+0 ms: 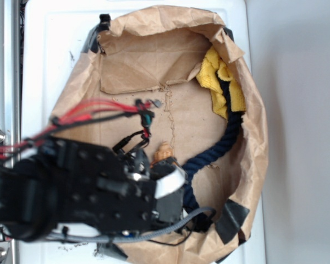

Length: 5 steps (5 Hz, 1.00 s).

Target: Grab the shell.

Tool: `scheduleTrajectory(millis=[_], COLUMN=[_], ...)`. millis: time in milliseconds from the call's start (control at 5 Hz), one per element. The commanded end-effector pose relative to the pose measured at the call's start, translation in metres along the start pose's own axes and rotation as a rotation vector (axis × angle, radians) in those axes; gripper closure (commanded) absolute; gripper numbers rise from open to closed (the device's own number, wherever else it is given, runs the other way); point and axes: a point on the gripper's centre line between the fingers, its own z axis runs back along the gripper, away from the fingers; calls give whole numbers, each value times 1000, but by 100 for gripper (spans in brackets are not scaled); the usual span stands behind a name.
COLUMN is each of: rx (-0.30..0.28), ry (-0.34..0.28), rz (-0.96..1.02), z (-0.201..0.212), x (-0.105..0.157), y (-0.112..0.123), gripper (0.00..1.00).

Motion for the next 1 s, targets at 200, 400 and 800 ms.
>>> scheduleTrajectory(millis=[200,400,800], rx=[-44,-56,-120], ry=[-25,-17,35], rz=[25,34,97], z=[19,25,62], x=[22,31,54], y=[-1,4,25], gripper=[100,100,100])
